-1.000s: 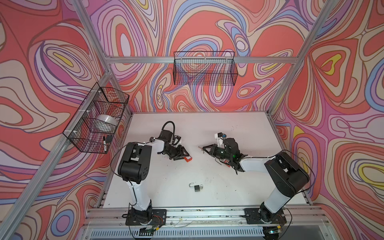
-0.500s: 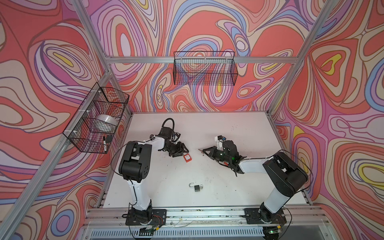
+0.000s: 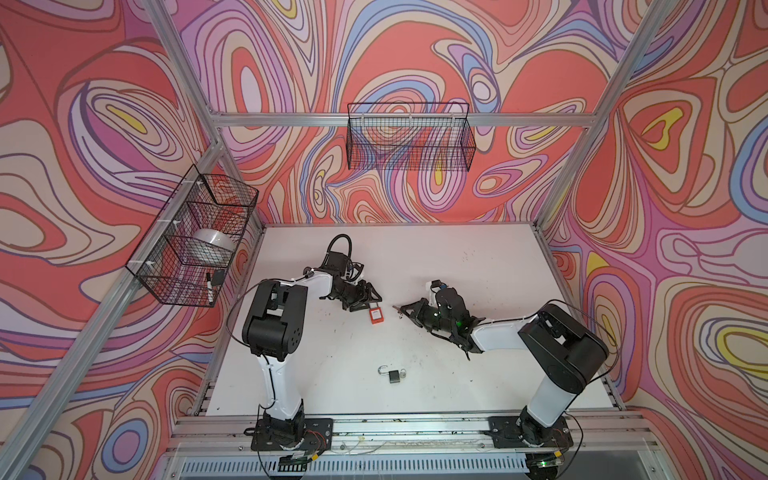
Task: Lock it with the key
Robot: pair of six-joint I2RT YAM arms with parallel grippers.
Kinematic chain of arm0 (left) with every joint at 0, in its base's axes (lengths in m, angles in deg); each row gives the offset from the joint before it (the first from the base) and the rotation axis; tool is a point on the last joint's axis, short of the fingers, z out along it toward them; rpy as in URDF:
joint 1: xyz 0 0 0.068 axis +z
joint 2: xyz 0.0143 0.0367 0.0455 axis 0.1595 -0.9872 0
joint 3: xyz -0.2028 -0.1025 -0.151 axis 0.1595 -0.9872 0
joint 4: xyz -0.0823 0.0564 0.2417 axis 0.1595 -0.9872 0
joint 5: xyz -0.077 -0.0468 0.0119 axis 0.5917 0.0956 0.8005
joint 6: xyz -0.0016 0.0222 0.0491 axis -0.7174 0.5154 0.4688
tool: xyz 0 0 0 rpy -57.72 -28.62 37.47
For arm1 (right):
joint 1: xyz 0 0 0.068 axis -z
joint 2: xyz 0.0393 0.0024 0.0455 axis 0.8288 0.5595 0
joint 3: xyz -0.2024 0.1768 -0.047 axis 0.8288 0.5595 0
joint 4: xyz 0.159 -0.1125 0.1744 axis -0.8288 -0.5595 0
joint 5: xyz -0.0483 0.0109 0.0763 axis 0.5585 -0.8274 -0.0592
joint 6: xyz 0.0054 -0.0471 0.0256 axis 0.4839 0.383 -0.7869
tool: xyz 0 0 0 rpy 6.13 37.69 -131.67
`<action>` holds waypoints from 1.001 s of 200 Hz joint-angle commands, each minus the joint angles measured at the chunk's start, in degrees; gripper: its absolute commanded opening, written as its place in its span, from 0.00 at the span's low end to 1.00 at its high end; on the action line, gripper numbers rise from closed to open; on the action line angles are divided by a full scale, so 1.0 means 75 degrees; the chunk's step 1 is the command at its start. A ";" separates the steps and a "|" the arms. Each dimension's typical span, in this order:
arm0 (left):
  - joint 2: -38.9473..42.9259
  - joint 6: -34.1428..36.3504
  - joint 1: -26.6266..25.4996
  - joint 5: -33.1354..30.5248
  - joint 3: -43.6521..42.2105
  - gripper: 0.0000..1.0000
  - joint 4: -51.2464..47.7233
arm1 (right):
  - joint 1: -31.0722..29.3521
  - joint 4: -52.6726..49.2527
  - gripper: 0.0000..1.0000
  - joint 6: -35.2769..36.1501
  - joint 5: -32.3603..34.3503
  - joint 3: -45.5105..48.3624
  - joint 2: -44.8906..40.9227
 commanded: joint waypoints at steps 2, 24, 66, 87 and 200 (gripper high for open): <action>-0.0175 -0.0066 -0.0079 0.0193 0.0130 0.59 0.0161 | -0.0132 -0.0171 0.00 -0.0473 0.0628 0.0108 0.0095; -0.0242 -0.0020 -0.0127 0.0222 0.0254 0.59 0.0005 | -0.0208 -0.0270 0.00 -0.0673 0.0789 0.0087 0.0140; -0.0306 -0.0078 -0.0173 0.0330 0.0270 0.59 0.0132 | -0.0342 -0.0249 0.00 -0.0994 0.1041 0.0138 0.0215; -0.0355 -0.0079 -0.0209 0.0265 0.0346 0.59 0.0061 | -0.0365 -0.0190 0.00 -0.1111 0.1075 0.0142 0.0437; 0.0507 0.0062 -0.0205 -0.0641 0.0260 0.64 -0.0176 | -0.0542 0.0296 0.00 -0.1587 0.1191 0.0040 0.1082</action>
